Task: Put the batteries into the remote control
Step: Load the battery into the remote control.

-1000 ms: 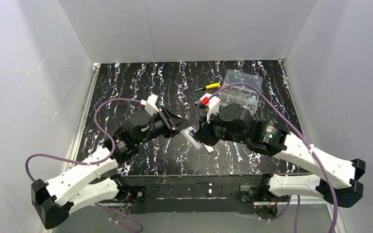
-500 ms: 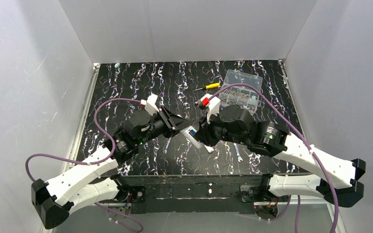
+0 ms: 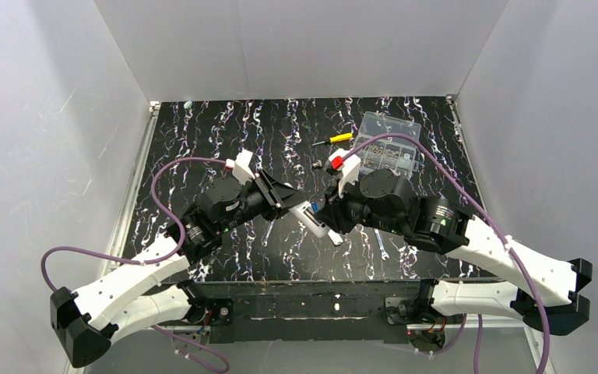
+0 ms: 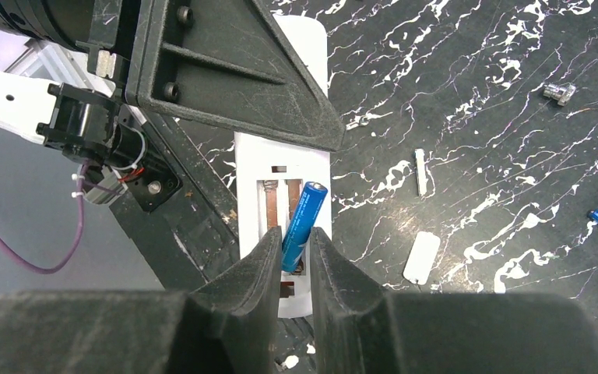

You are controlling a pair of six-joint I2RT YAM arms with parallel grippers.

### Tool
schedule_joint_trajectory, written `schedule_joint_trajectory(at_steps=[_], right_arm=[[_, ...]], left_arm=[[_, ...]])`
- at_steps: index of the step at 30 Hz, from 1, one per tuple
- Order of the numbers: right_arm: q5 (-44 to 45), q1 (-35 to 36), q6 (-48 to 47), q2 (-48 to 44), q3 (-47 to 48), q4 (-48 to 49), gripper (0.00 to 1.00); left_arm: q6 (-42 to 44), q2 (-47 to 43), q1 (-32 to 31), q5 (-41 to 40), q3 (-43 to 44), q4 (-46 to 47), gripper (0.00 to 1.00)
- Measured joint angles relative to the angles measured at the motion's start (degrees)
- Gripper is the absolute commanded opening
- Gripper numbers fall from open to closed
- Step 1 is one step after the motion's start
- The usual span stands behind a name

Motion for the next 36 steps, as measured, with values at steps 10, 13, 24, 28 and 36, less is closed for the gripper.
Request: schedule_joint_trajectory(at_steps=[10, 13, 24, 28, 36], right_arm=[[0.0, 0.0, -0.4, 0.0, -0.5, 0.2, 0.29], [-0.2, 0.0, -0.5, 0.0, -0.7, 0.1, 0.29], [-0.9, 0.0, -0.8, 0.0, -0.9, 0.2, 0.31], [-1.3, 0.0, -1.3, 0.0, -0.9, 0.2, 0.32], [-1.9, 0.0, -2.3, 0.0, -1.0, 0.2, 0.33]], left_arm=[[0.0, 0.0, 0.0, 0.0, -0.5, 0.3, 0.0], [0.0, 0.0, 0.0, 0.0, -0.7, 0.3, 0.0], [-0.2, 0.1, 0.0, 0.3, -0.7, 0.5, 0.0], [-0.2, 0.1, 0.0, 0.3, -0.8, 0.6, 0.0], [-0.2, 0.1, 0.0, 0.3, -0.9, 0.8, 0.0]])
